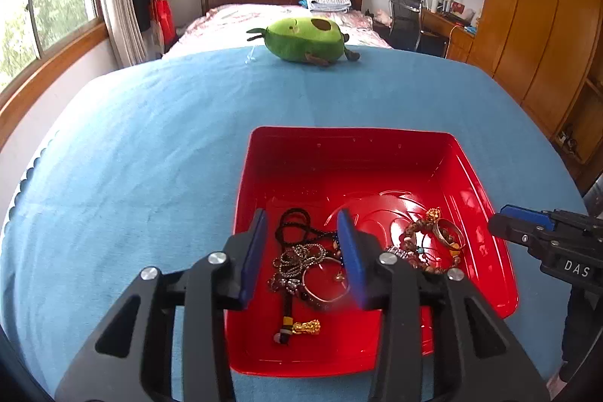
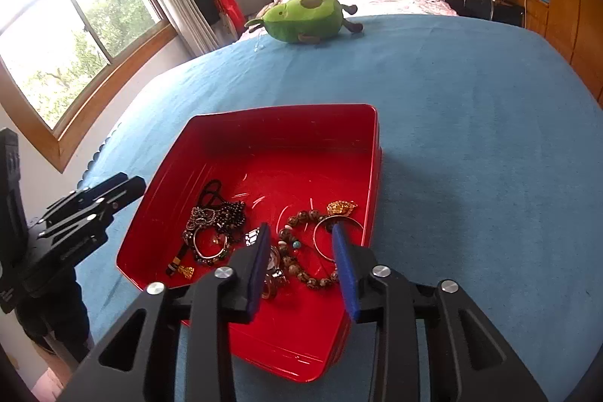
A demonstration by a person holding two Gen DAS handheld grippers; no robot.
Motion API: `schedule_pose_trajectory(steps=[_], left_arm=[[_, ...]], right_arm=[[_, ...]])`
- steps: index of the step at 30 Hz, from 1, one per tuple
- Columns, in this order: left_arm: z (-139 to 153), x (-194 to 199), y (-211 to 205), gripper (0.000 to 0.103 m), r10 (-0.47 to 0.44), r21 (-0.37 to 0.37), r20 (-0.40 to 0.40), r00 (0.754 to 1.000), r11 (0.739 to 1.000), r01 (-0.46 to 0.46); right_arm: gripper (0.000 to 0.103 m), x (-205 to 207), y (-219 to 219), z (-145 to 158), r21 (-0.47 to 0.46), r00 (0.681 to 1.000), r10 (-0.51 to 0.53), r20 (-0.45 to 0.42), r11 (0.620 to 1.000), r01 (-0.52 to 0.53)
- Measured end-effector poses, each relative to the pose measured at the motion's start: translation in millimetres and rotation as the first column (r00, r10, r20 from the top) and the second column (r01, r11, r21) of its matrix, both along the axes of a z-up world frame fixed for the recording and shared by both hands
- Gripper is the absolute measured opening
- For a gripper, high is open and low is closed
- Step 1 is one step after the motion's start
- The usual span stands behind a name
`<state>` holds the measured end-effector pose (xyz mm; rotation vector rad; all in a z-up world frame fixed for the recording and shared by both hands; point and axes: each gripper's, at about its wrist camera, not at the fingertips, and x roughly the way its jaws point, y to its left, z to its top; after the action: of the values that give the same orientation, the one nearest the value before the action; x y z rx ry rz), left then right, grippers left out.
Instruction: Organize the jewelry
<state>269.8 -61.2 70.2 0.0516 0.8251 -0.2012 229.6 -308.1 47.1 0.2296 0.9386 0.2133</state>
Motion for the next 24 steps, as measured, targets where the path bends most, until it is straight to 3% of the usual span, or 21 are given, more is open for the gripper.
schedule_pose_trajectory(steps=[4, 8, 10, 14, 16, 24], left_arm=[[1, -11, -1, 0.049, 0.005, 0.001, 0.015, 1.000, 1.000, -0.006], [2, -21, 0, 0.056, 0.007, 0.004, 0.028, 1.000, 1.000, -0.008], [4, -25, 1, 0.070, 0.008, -0.002, 0.041, 0.999, 1.000, -0.008], [9, -38, 1, 0.080, 0.008, 0.007, 0.088, 0.996, 1.000, -0.009], [12, -43, 2, 0.086, 0.001, 0.009, 0.101, 0.995, 1.000, -0.002], [14, -58, 7, 0.095, 0.014, 0.013, 0.120, 0.993, 1.000, -0.016]], right_arm=[[0.053, -7, 4, 4, -0.031, 1.000, -0.009, 0.023, 0.999, 0.010], [0.076, -15, 10, 8, -0.064, 0.999, -0.017, 0.052, 0.998, 0.021], [0.085, -19, 13, 10, -0.079, 0.997, -0.024, 0.066, 0.996, 0.030], [0.099, -27, 19, 13, -0.096, 0.996, -0.032, 0.088, 0.995, 0.040], [0.099, -30, 20, 14, -0.095, 0.995, -0.033, 0.096, 0.995, 0.042], [0.099, -39, 19, 10, -0.105, 0.993, -0.069, 0.097, 0.991, 0.079]])
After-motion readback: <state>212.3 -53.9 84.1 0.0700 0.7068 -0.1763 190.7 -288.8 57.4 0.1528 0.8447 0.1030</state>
